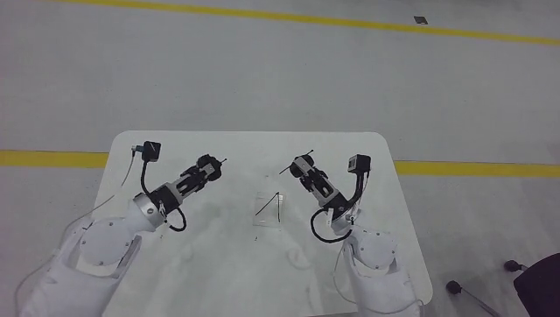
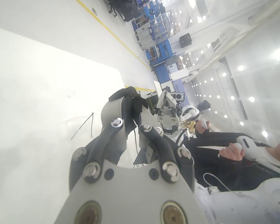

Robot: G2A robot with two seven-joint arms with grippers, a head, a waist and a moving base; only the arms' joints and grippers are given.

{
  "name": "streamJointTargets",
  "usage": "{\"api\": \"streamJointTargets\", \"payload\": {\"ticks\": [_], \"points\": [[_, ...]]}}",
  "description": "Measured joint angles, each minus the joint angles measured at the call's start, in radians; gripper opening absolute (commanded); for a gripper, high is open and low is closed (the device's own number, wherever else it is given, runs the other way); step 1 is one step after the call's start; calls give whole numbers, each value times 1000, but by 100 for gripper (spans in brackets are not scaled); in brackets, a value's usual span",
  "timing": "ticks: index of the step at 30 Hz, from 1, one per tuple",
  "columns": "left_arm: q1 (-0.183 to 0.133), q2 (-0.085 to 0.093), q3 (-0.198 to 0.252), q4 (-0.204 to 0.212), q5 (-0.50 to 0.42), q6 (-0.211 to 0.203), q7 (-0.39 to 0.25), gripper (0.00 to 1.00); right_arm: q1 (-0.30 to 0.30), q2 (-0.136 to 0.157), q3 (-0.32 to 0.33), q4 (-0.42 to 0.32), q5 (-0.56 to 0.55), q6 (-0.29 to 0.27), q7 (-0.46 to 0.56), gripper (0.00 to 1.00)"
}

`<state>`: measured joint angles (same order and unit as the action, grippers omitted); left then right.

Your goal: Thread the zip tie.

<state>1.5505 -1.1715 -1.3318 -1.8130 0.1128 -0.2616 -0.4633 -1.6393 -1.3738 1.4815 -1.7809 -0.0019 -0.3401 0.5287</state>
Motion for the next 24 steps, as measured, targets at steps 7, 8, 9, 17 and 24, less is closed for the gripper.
{"api": "streamJointTargets", "payload": {"ticks": [7,8,9,17,24], "points": [[16,8,8,-21,111,-78,13,0,-2,6,-9,-5,-15,0,-16,0],[16,9,9,-23,123,-79,11,0,-2,6,-10,-6,-13,0,-17,0],[16,9,9,-23,126,-79,11,0,-2,6,-10,-6,-13,0,-17,0],[14,9,15,-23,128,-71,14,0,-1,6,-10,-6,-15,0,-18,0],[0,12,62,-46,229,10,-28,0,19,11,-54,-48,-111,0,-63,0]]}}
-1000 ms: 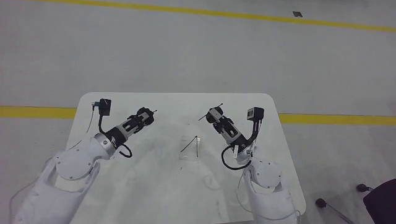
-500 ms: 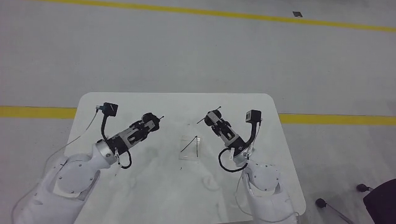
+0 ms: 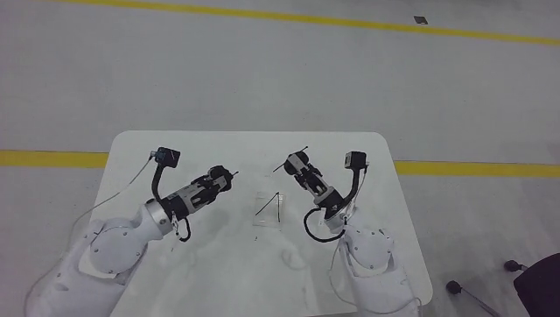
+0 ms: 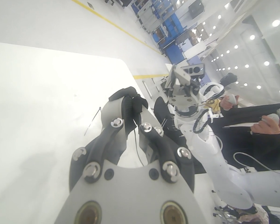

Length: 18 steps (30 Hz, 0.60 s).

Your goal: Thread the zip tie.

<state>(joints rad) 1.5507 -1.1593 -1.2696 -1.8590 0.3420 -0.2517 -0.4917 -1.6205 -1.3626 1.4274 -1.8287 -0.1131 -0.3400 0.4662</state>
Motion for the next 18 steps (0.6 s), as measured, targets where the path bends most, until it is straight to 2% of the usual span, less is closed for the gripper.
{"api": "streamJointTargets", "payload": {"ticks": [8,18], "points": [[-8,1,46,-16,46,58,3,0,15,16,-69,0,-123,0,-73,0],[-9,1,47,-20,53,59,10,0,15,23,-87,6,-146,0,-100,0]]}}
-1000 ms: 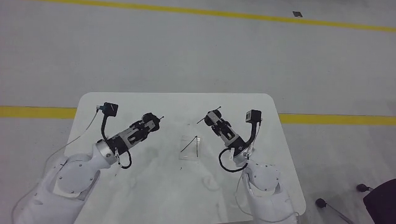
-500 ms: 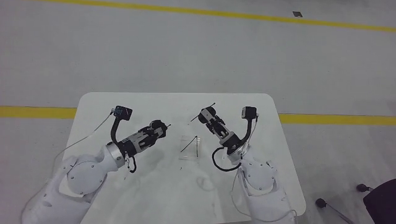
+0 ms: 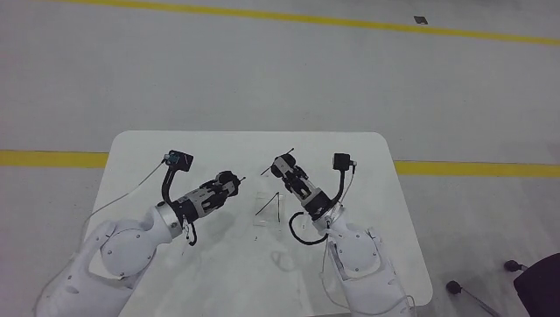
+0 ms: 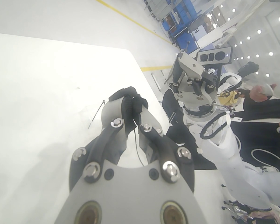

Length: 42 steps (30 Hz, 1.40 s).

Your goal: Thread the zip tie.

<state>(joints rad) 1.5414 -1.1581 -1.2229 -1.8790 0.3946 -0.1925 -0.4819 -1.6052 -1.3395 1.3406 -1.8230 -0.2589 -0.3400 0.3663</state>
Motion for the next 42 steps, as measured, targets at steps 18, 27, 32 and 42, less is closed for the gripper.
{"api": "streamJointTargets", "payload": {"ticks": [18,27,32,42], "points": [[-19,-2,10,1,-98,141,13,0,10,3,-94,63,-102,0,-208,0],[-21,-3,16,4,-107,136,28,0,18,5,-109,81,-115,1,-238,0],[-27,-2,28,2,-105,139,34,0,35,2,-128,104,-129,0,-271,0],[-27,3,31,-4,-104,144,33,0,83,-2,-177,141,-129,0,-304,0]]}}
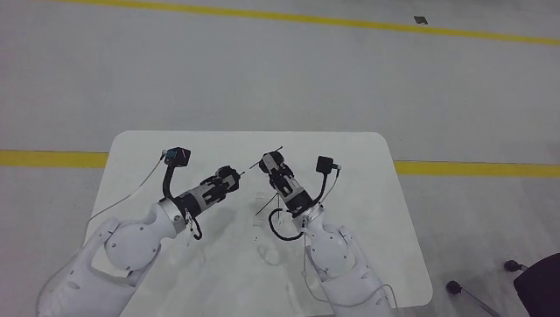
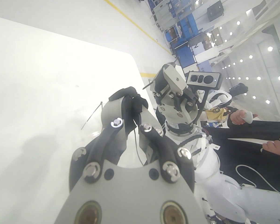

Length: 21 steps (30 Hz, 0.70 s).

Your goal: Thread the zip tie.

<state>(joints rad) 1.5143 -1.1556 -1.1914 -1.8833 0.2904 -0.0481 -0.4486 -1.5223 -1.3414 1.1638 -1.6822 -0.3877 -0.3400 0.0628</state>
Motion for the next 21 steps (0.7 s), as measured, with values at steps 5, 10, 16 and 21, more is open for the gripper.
{"api": "streamJointTargets", "payload": {"ticks": [5,10,16,21], "points": [[2,2,0,-3,3,3,4,0,1,3,-10,6,-3,0,-4,0],[5,5,1,-7,5,5,6,0,-3,7,-12,9,-10,0,-9,0],[8,7,5,-10,7,5,7,0,-10,11,-17,9,-19,0,-15,0],[9,8,6,-11,18,5,7,0,-14,12,-17,4,-12,0,-21,0]]}}
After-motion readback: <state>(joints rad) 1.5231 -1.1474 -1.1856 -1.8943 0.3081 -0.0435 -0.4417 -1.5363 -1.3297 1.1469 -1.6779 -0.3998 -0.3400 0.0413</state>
